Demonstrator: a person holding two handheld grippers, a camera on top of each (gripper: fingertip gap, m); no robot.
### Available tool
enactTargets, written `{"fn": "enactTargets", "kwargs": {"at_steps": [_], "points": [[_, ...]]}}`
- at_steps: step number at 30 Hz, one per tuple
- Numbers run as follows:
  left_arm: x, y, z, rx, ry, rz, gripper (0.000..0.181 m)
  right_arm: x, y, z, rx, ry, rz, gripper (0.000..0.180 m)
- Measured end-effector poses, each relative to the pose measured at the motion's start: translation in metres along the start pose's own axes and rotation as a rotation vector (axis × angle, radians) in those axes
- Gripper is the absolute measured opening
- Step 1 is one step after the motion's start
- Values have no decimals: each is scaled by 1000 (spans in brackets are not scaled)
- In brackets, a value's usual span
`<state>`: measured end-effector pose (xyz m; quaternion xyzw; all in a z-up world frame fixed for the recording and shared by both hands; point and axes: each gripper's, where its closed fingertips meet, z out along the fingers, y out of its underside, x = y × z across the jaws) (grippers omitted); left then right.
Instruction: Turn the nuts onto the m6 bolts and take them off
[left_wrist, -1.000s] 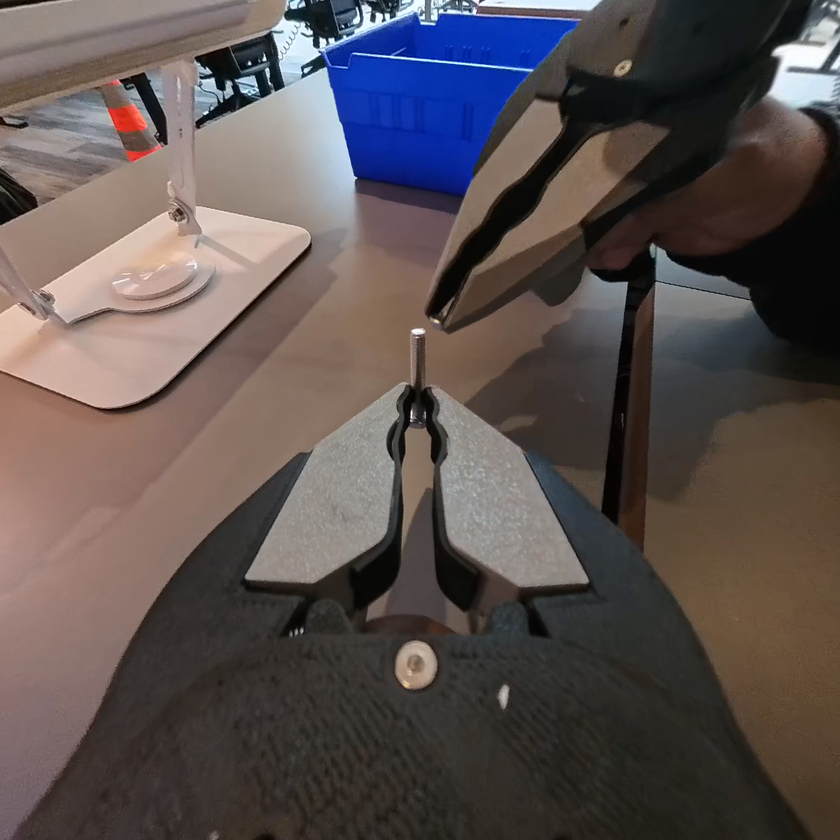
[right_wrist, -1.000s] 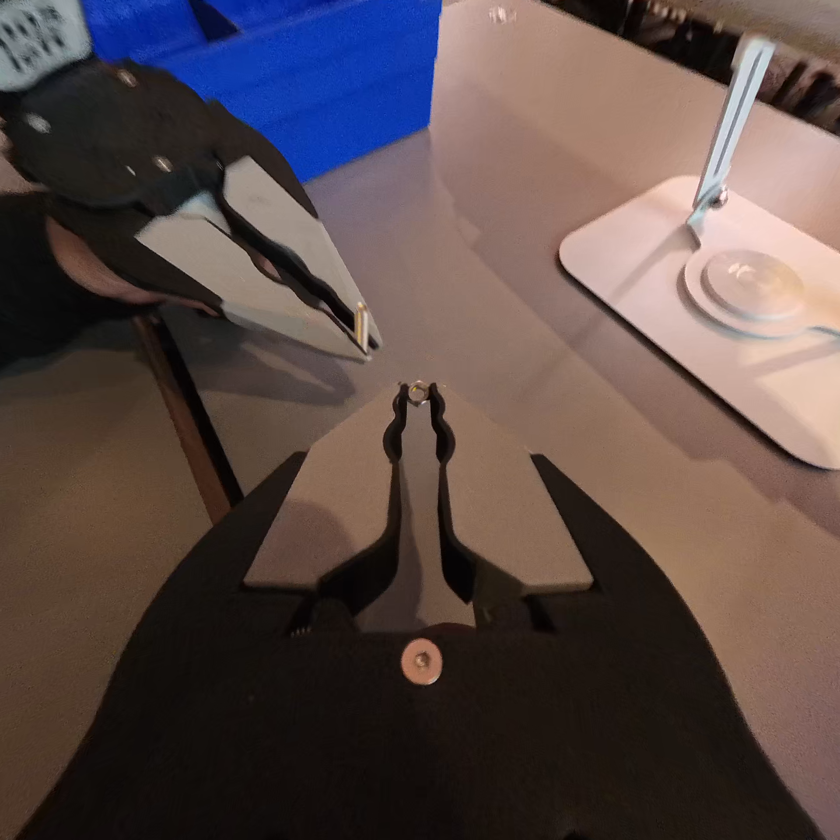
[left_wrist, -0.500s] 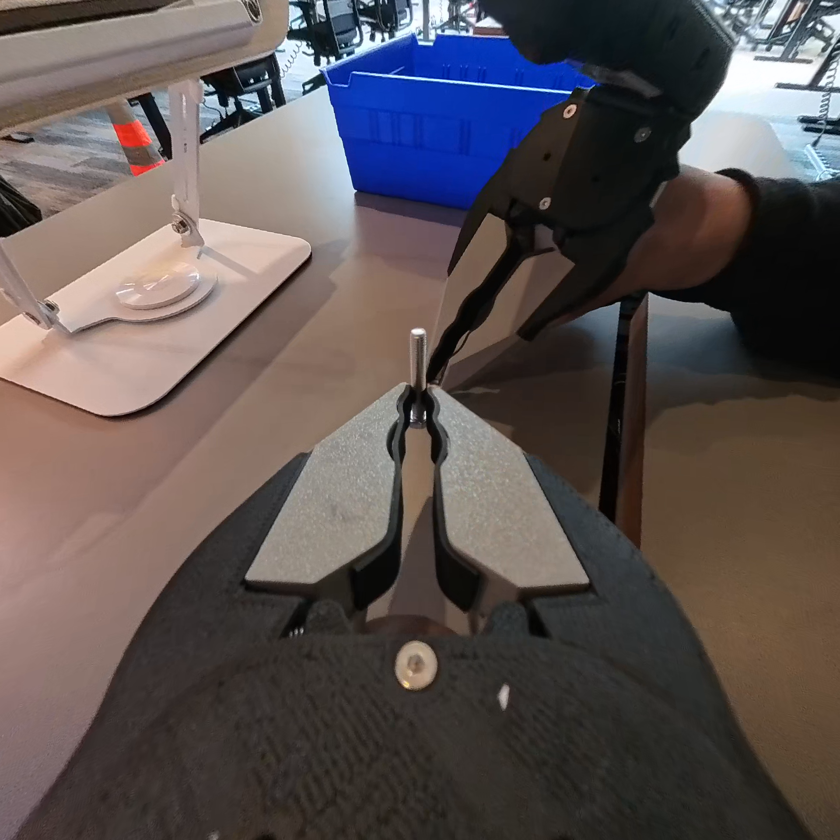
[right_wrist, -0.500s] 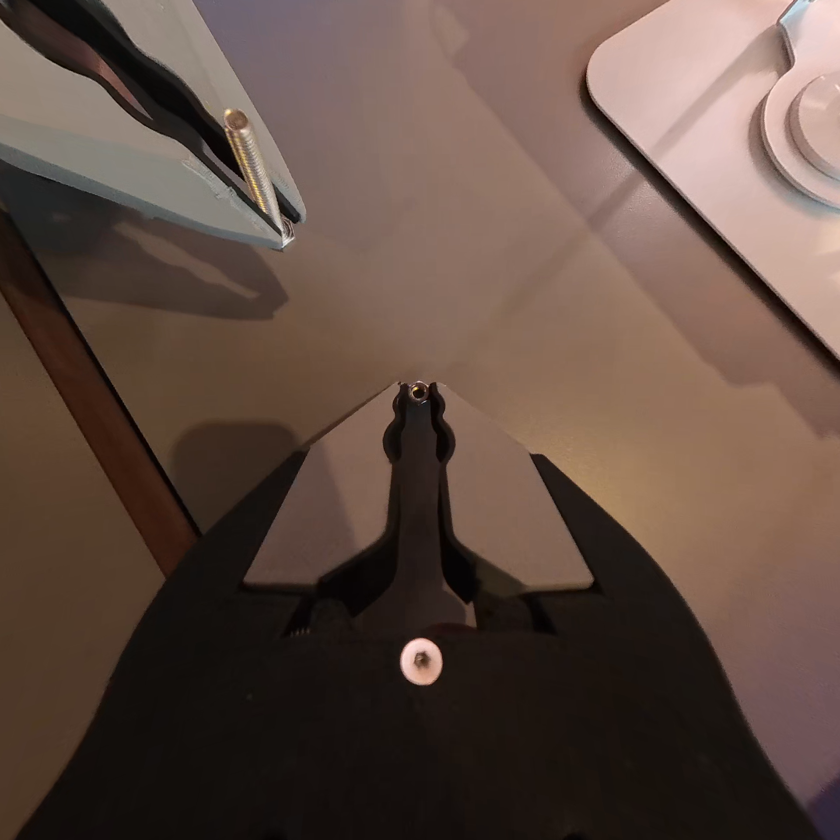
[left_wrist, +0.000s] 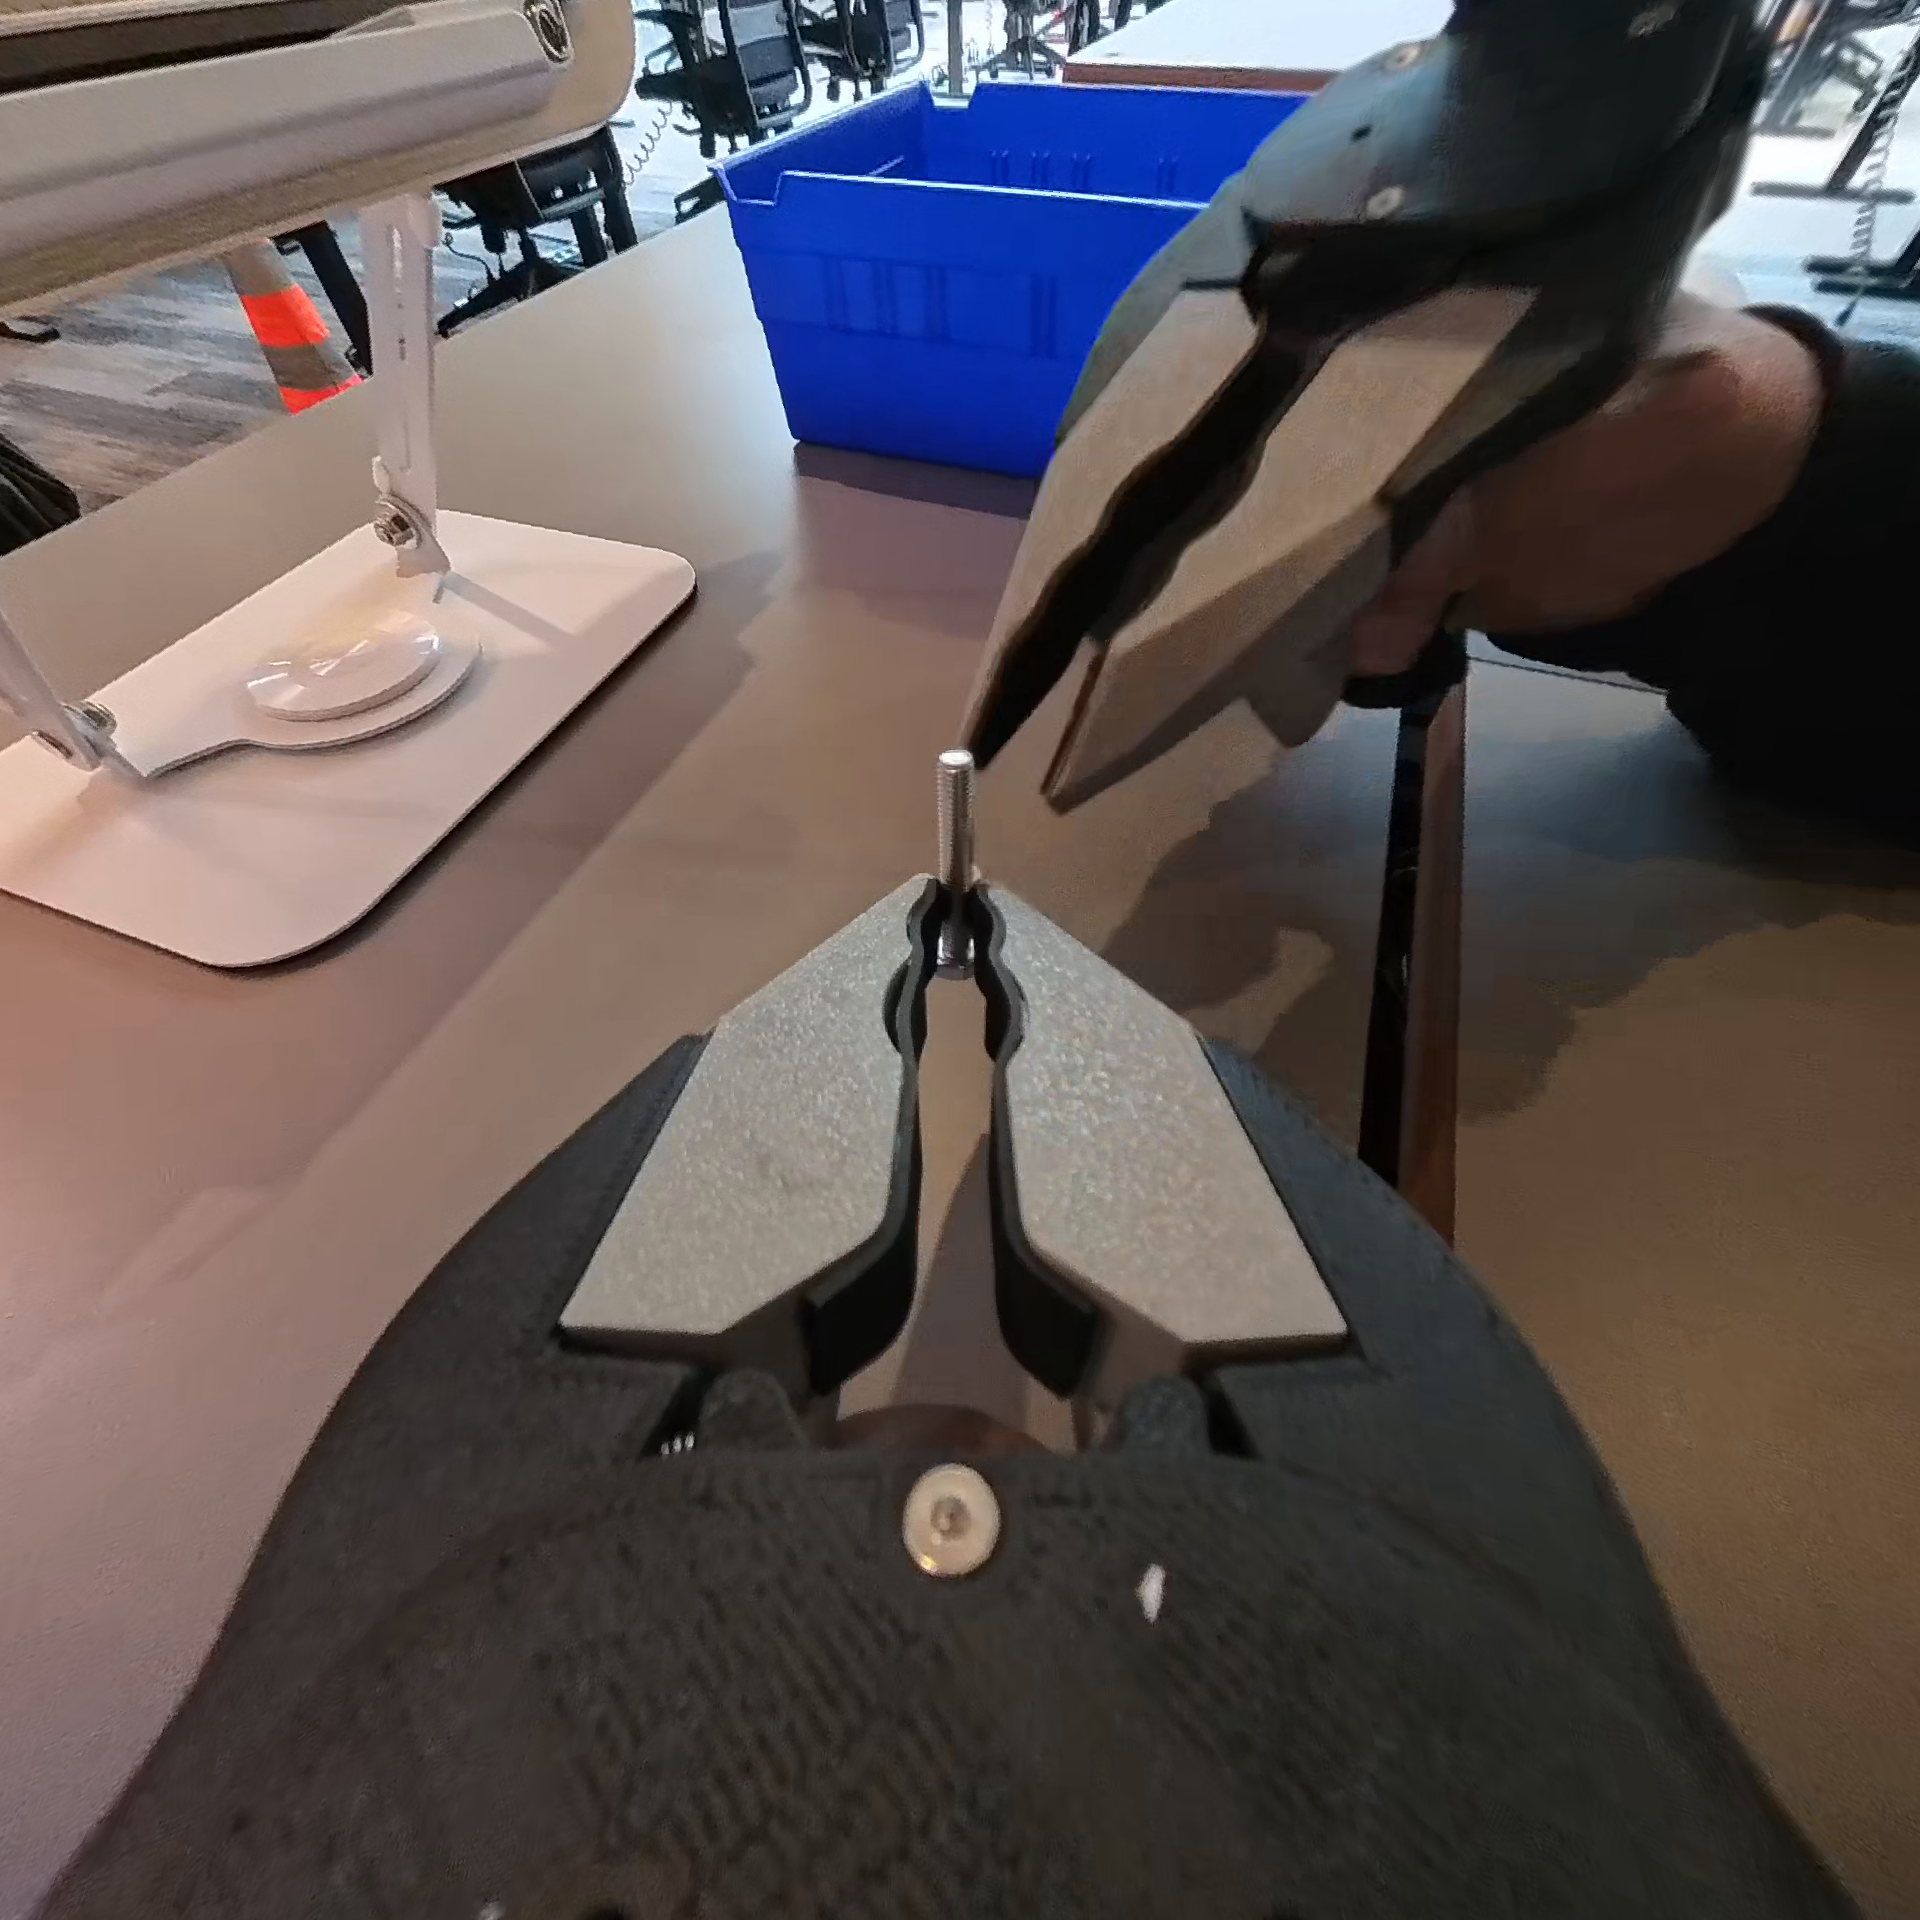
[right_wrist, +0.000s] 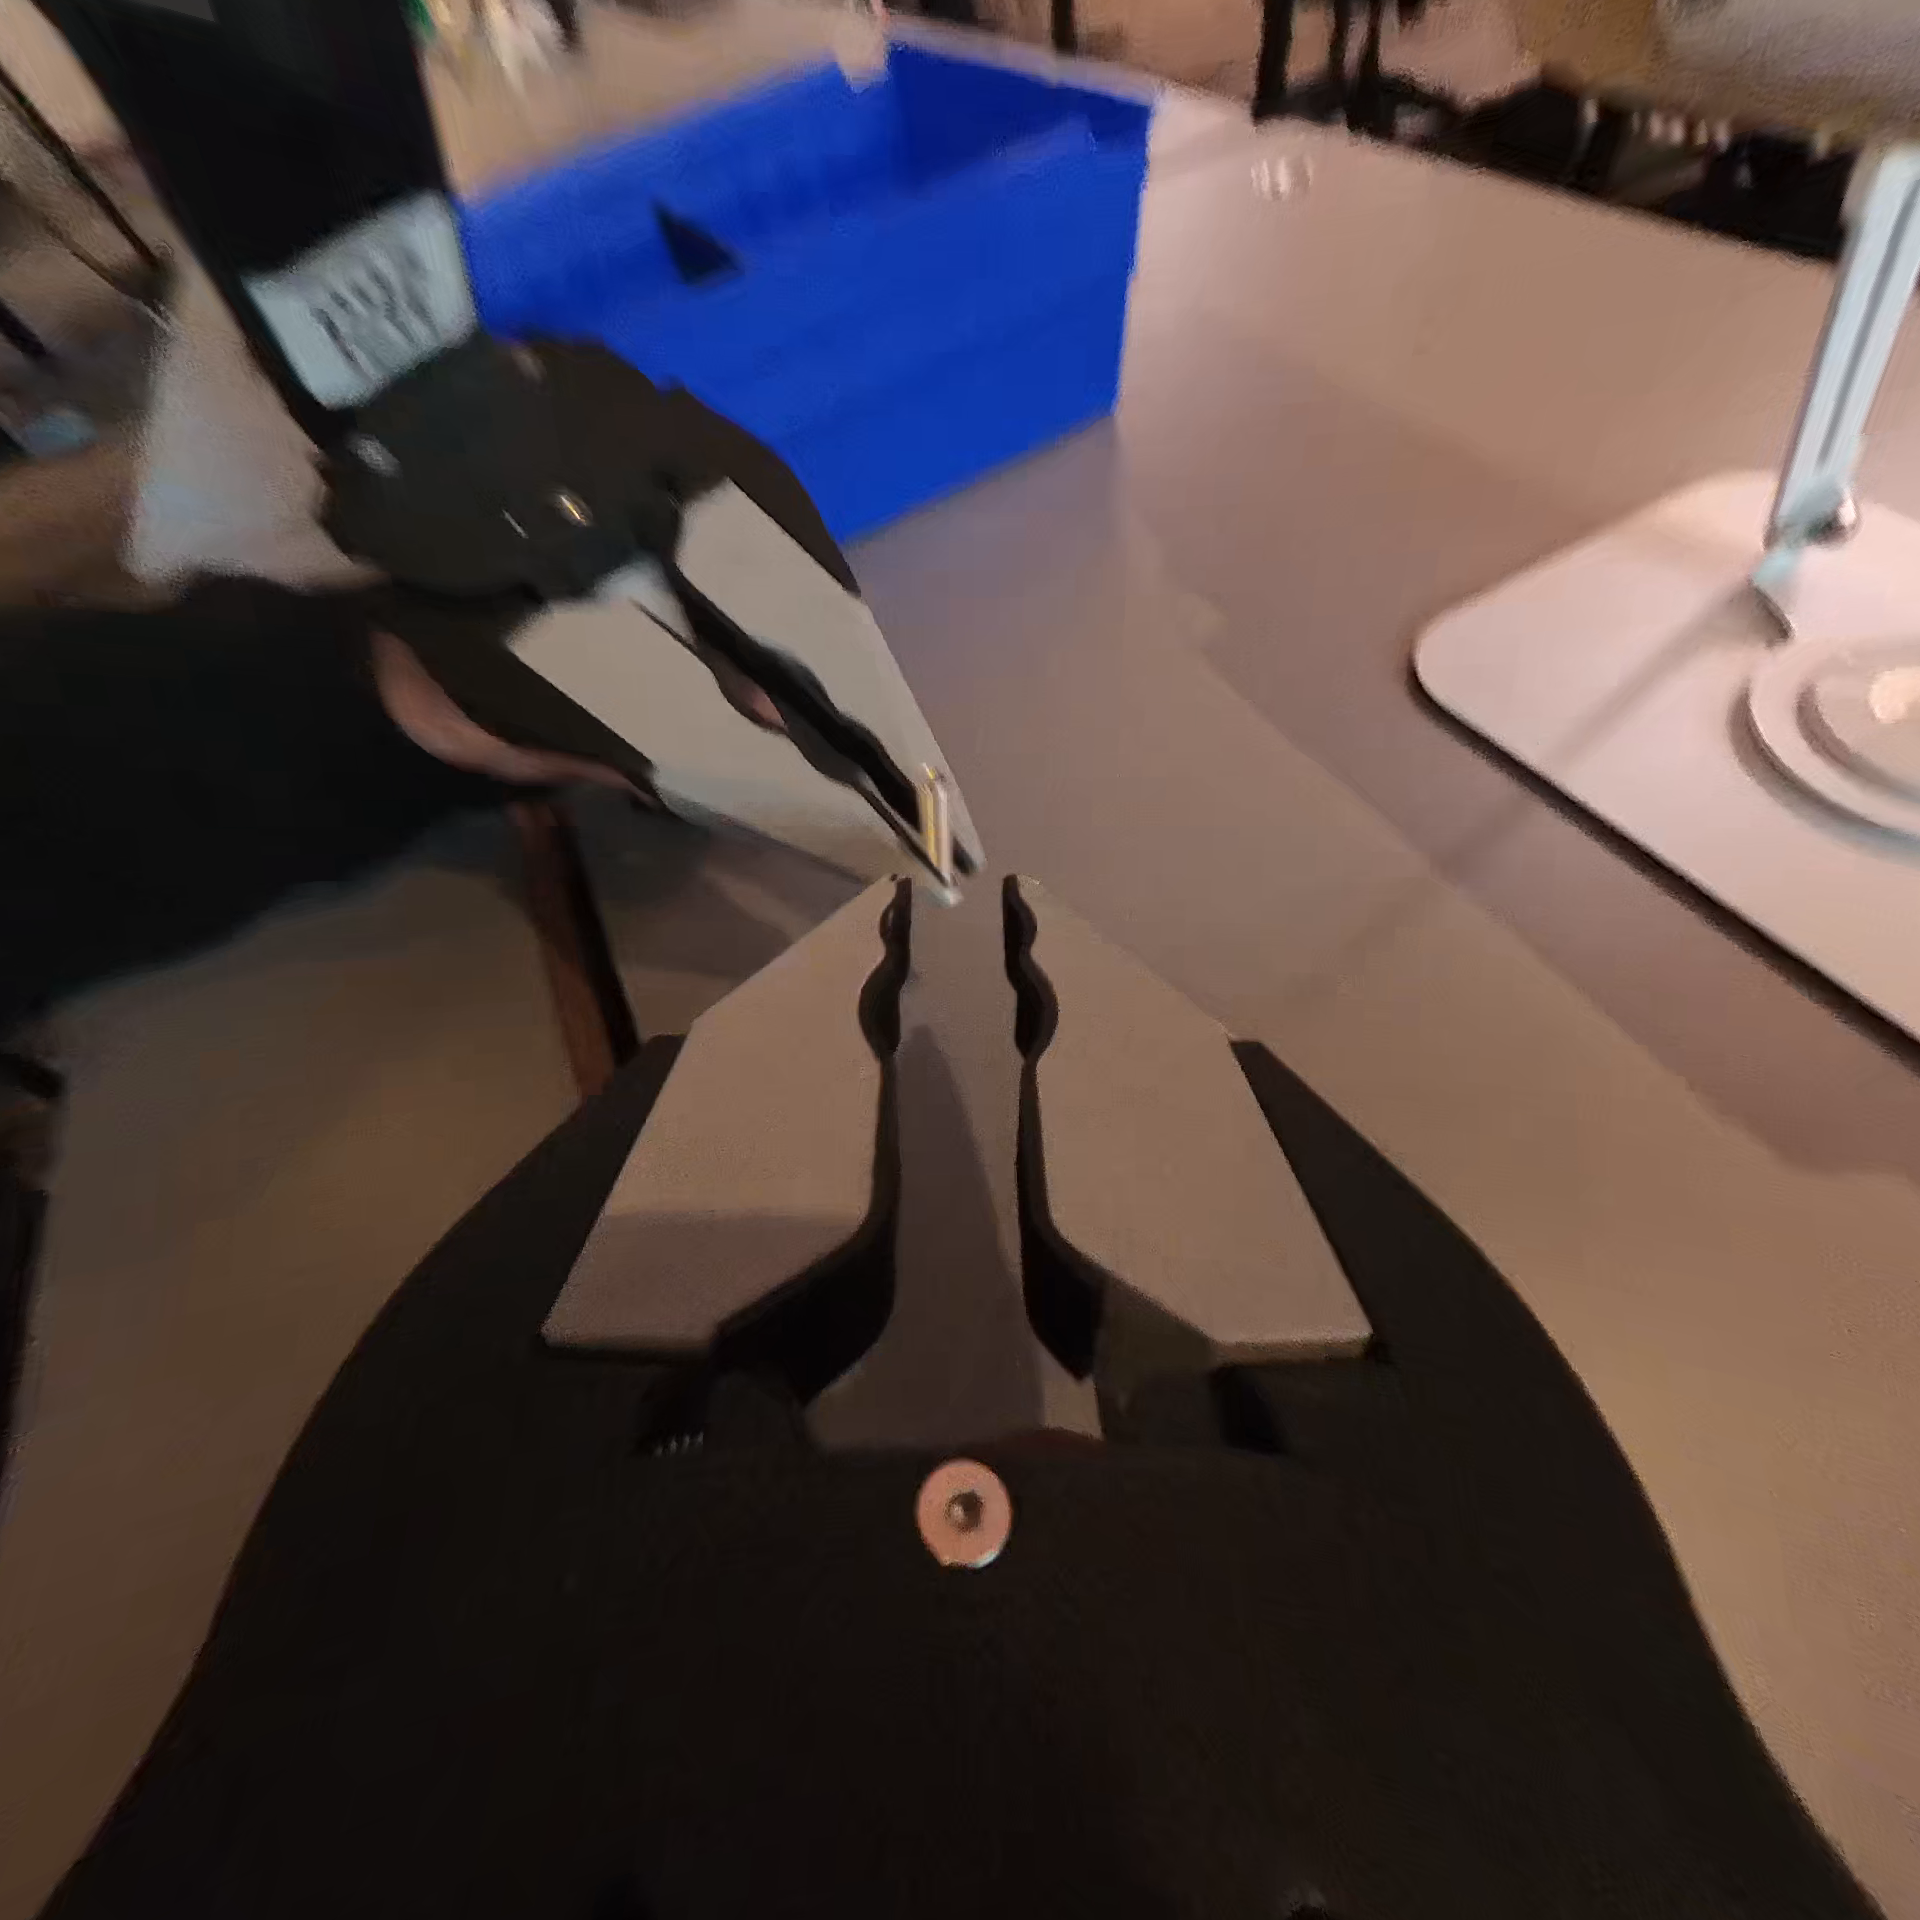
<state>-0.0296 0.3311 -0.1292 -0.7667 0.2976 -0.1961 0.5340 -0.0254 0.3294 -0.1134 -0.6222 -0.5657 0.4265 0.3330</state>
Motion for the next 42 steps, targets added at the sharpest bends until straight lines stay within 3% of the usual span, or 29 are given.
{"fn": "enactTargets", "kwargs": {"at_steps": [6, 9, 42], "points": [[6, -3, 1, 13, 17, 21, 2, -11, -14, 4, 57, -37, 1, 14], [10, -6, 1, 27, 34, 20, 2, -11, -14, 5, 59, -23, -16, 3], [16, -14, 2, 85, 88, -77, 3, -14, -20, 2, 67, -3, -39, 2]]}}
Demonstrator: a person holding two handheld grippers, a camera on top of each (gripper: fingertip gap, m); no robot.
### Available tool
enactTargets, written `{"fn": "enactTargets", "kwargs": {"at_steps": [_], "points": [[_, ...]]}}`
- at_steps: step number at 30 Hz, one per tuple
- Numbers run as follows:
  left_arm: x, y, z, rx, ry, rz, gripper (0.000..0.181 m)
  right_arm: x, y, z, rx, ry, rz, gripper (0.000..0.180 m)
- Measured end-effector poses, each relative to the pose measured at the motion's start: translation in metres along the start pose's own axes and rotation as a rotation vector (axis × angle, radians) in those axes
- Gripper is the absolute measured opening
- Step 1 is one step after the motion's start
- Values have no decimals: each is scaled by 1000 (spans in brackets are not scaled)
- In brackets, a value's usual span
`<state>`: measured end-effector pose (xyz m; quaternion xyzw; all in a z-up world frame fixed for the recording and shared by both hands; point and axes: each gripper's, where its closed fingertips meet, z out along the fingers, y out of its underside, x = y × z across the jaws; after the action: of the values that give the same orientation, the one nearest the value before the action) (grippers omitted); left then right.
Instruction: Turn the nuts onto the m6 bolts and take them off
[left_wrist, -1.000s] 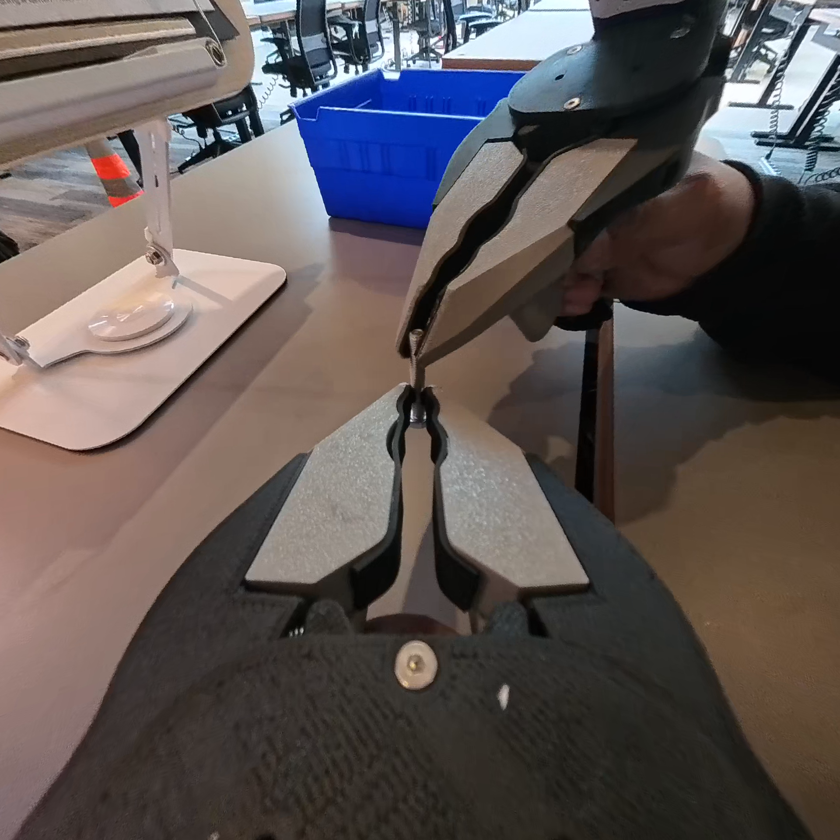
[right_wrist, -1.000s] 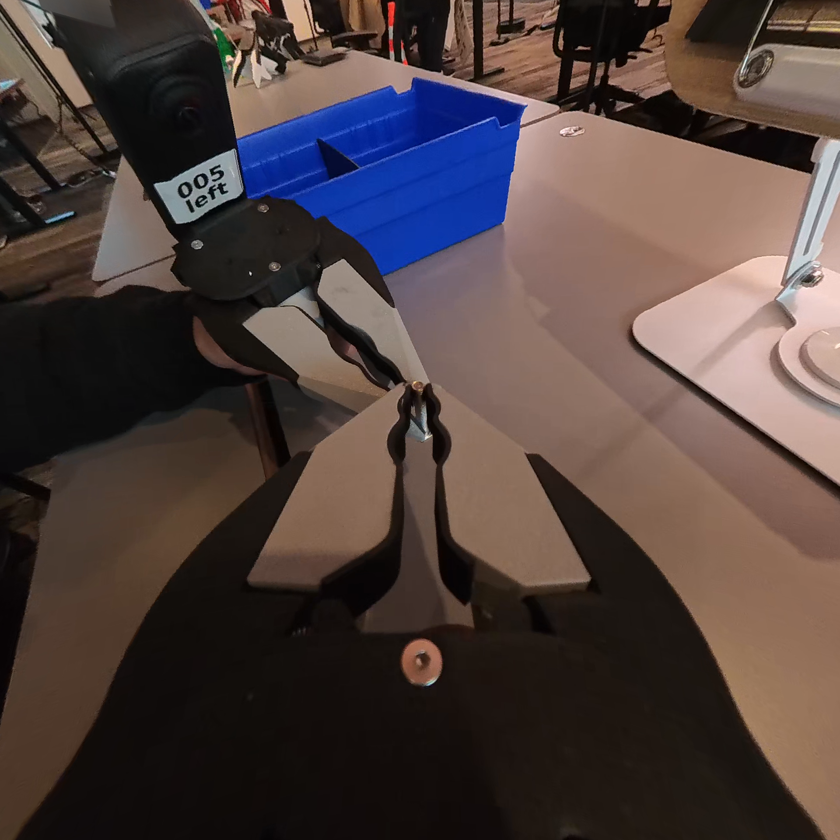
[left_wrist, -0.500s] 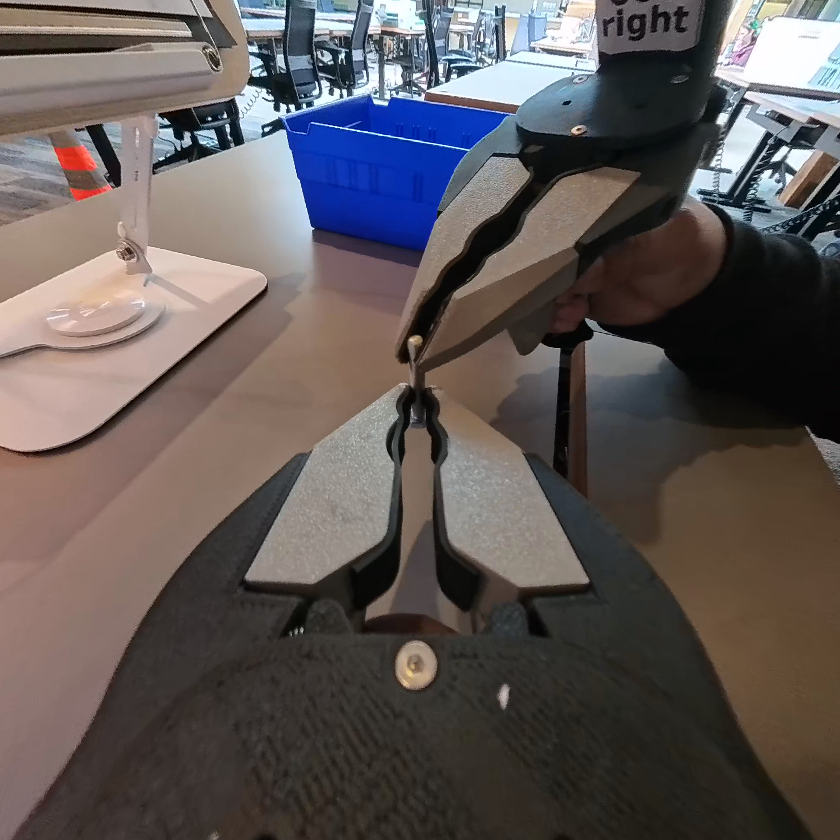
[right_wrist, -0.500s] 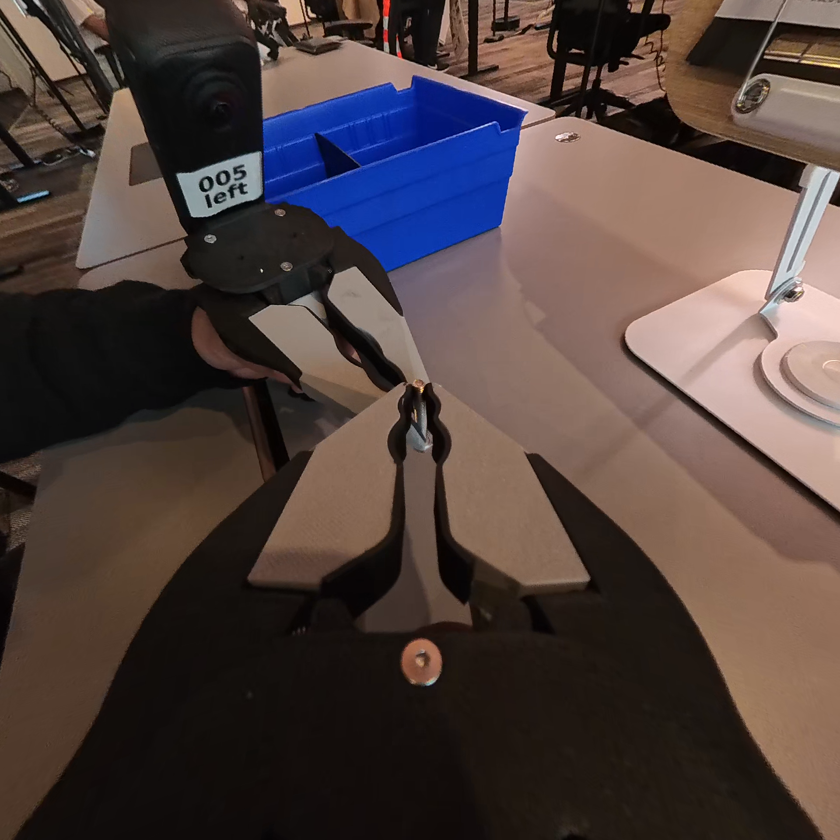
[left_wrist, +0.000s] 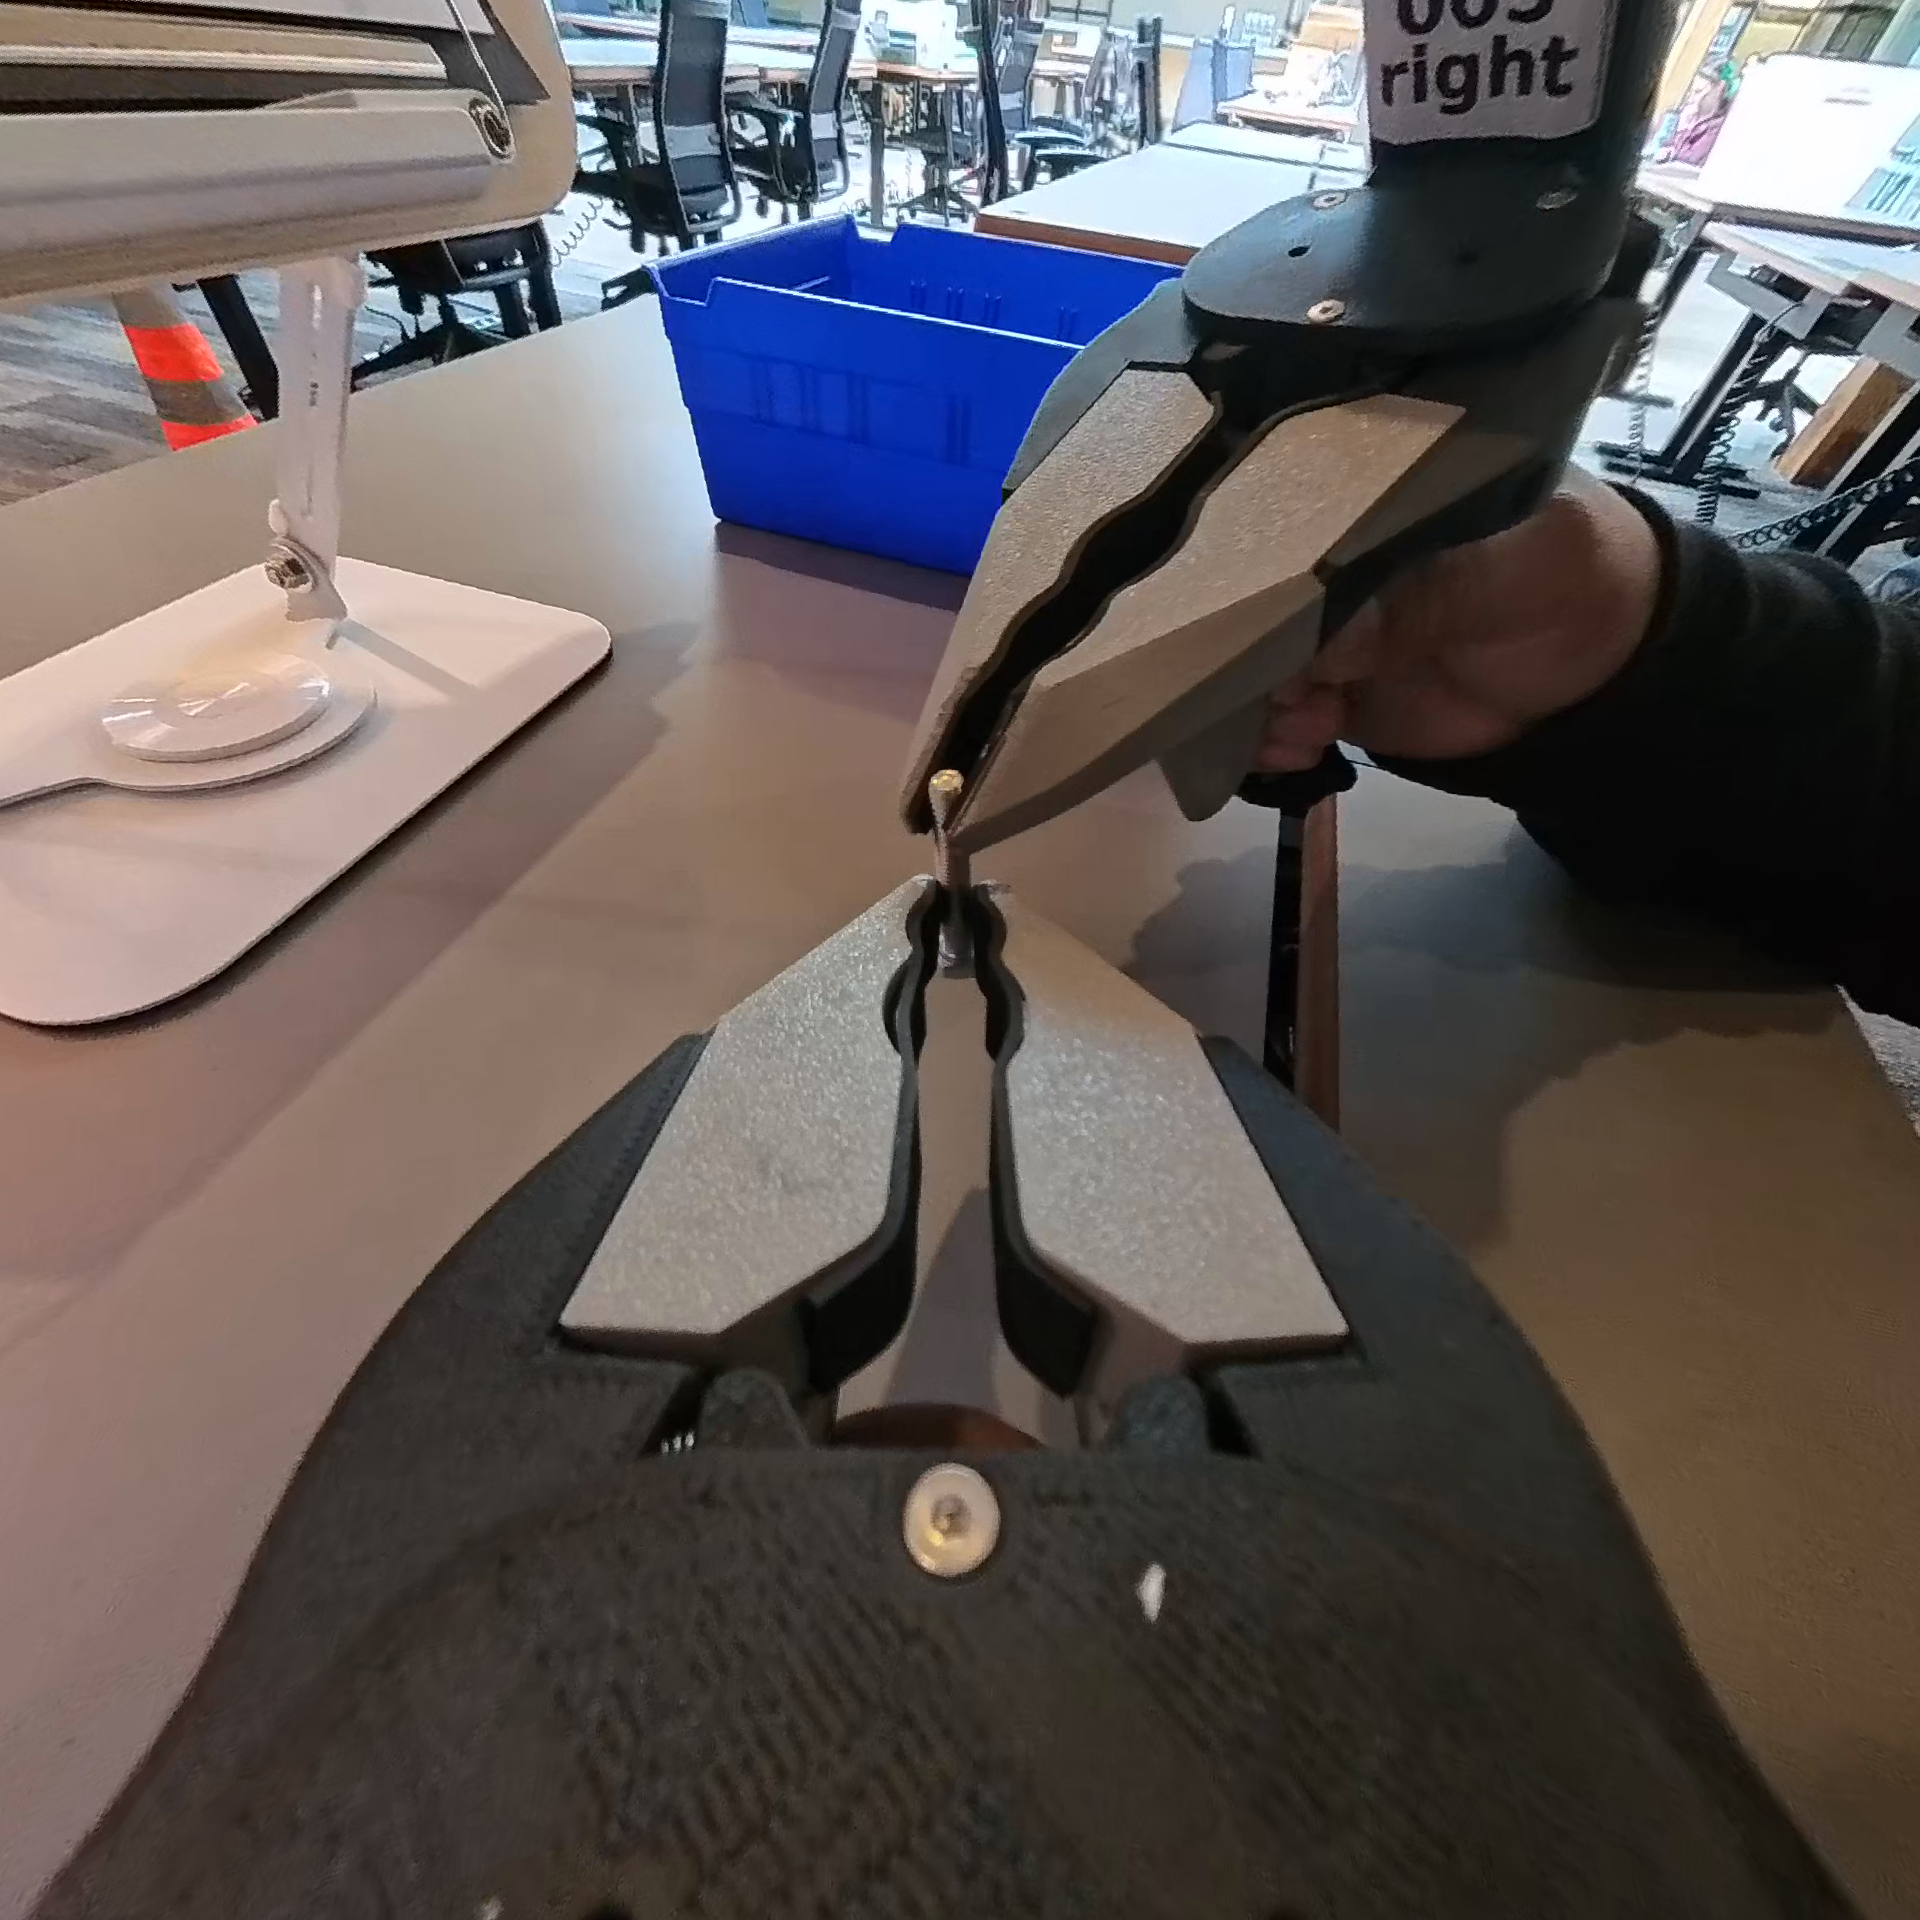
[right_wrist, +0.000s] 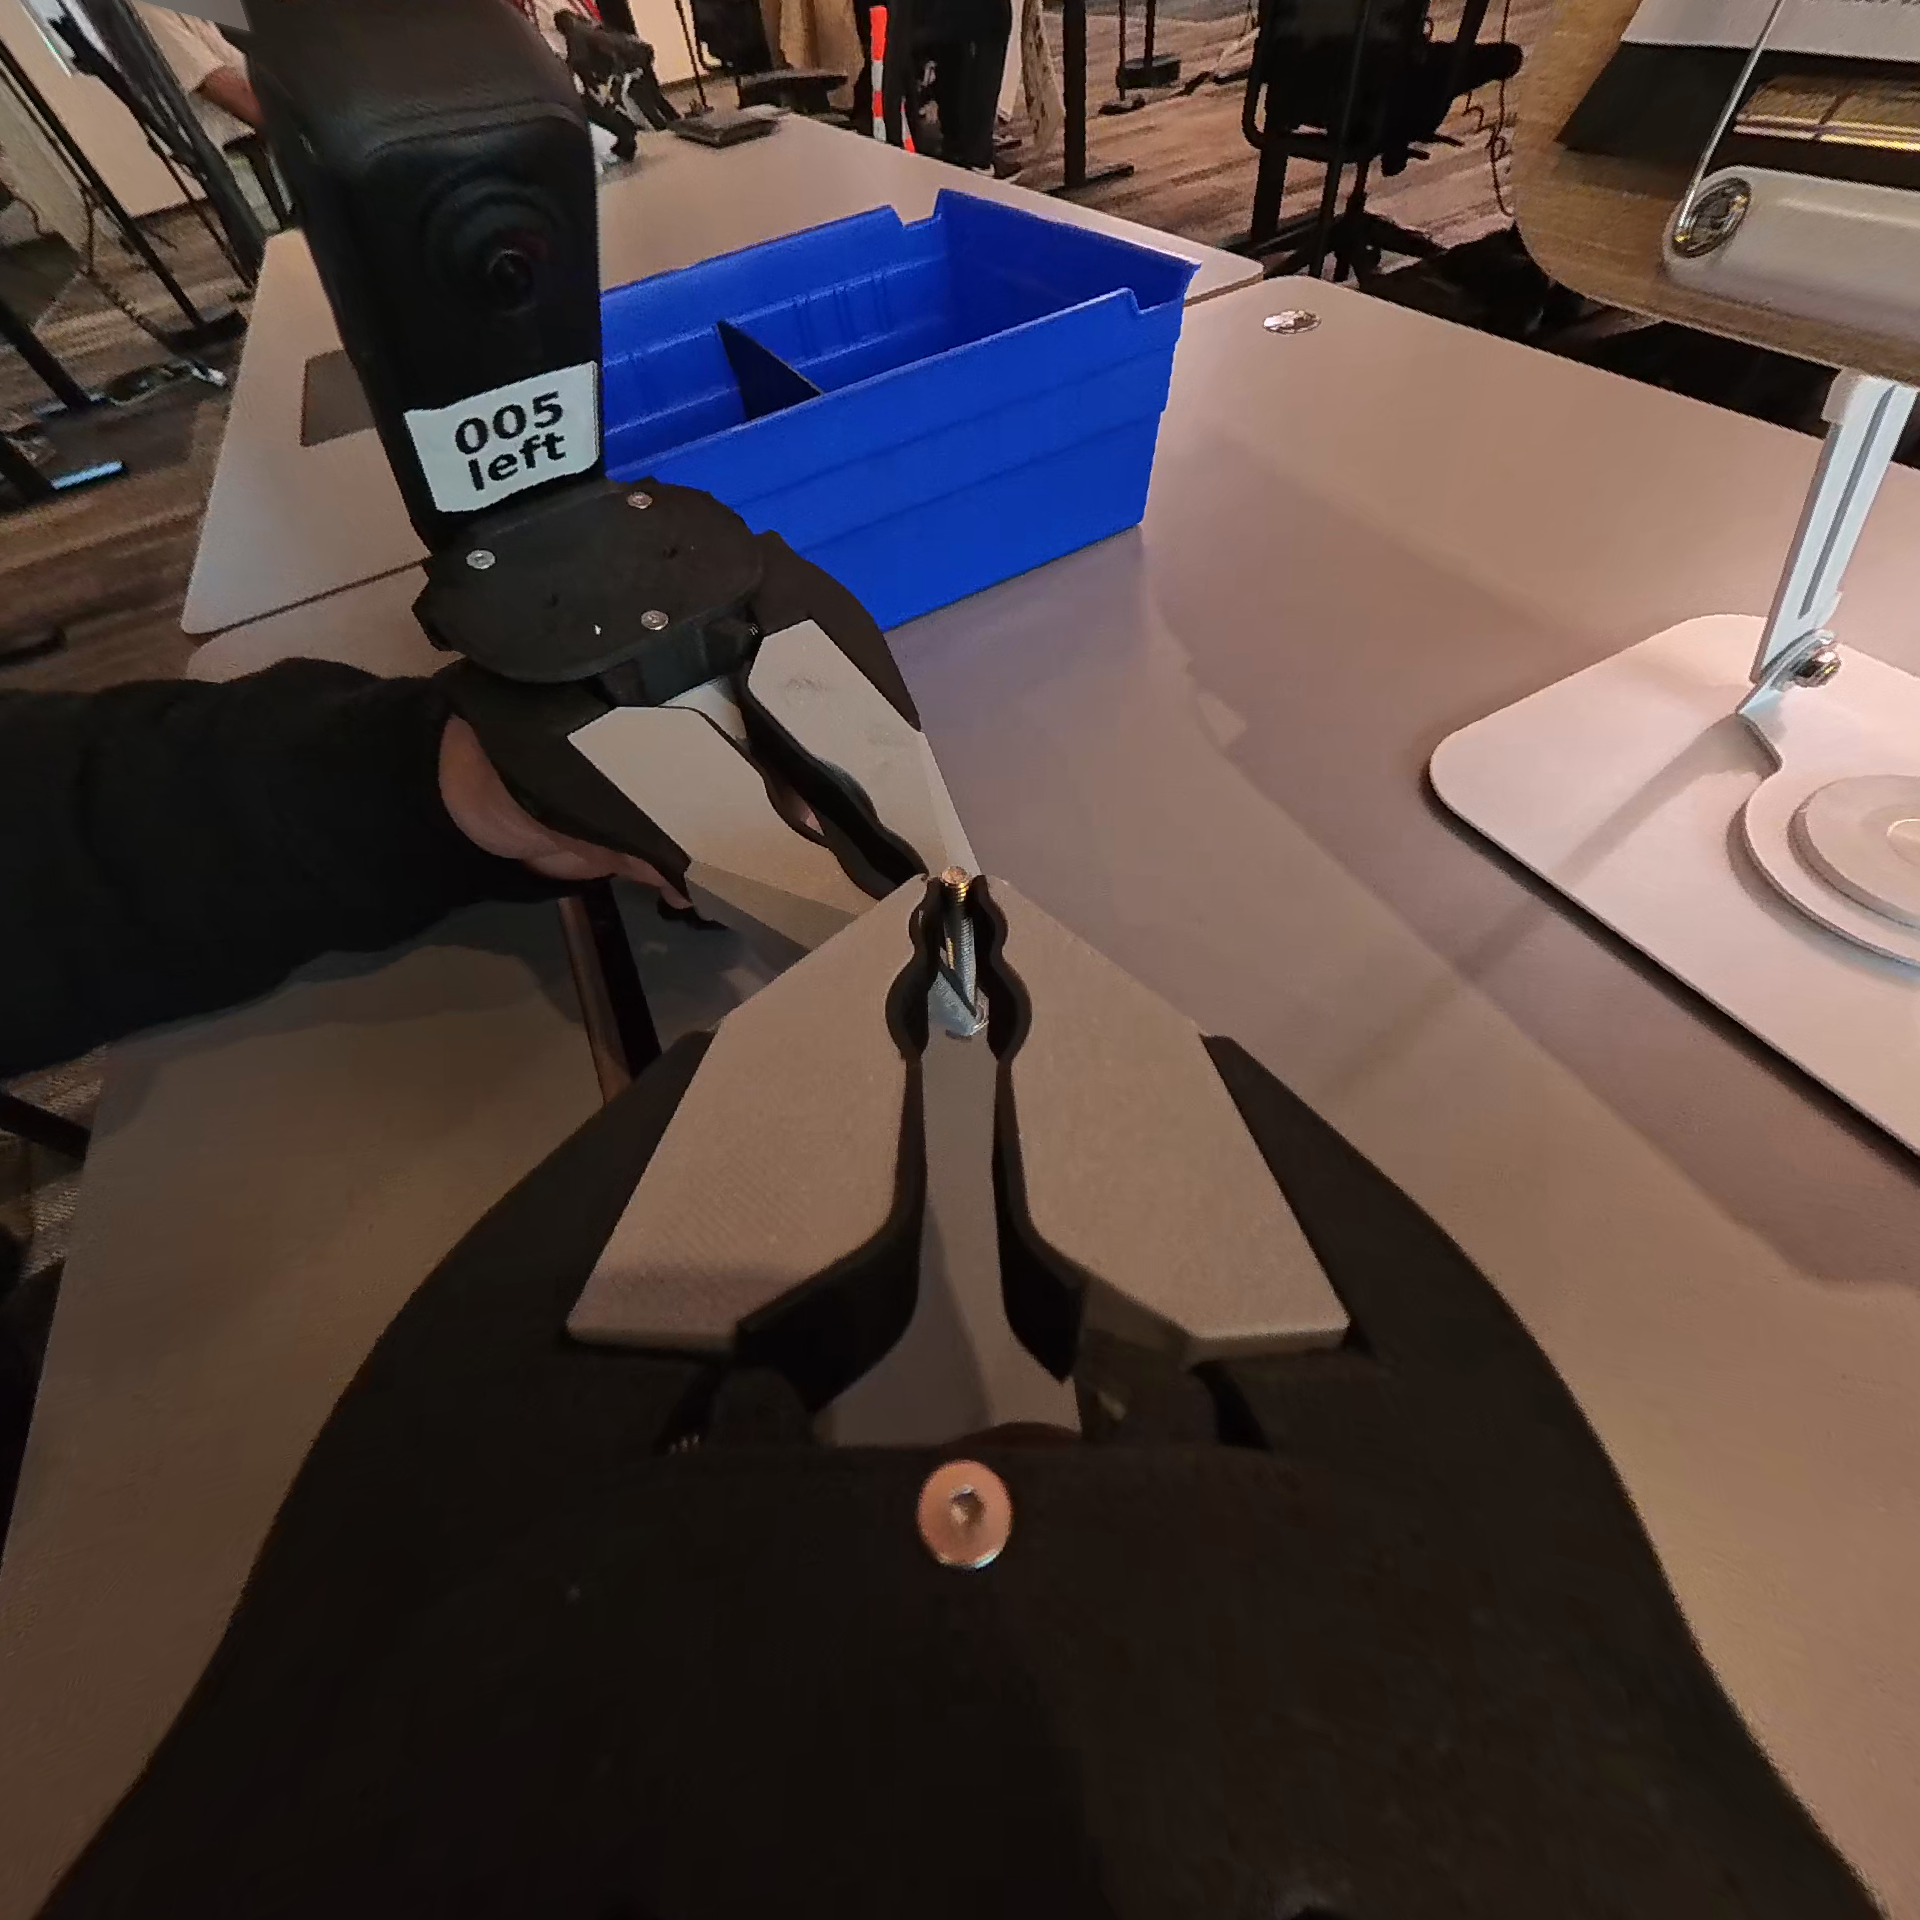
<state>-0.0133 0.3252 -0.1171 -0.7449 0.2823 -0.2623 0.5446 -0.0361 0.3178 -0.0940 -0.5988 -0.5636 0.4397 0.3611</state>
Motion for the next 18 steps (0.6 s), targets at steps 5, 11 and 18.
{"fn": "enactTargets", "kwargs": {"at_steps": [5, 11, 18], "points": [[-2, 3, 0, -25, -24, 16, 2, 1, 2, 1, 1, -12, 24, 3], [-9, 3, -2, -19, -61, 19, 2, 14, -2, -16, 30, 19, 35, 9], [-15, 1, -5, 0, -81, -1, 2, 51, 59, -19, -241, 138, 79, 14]]}}
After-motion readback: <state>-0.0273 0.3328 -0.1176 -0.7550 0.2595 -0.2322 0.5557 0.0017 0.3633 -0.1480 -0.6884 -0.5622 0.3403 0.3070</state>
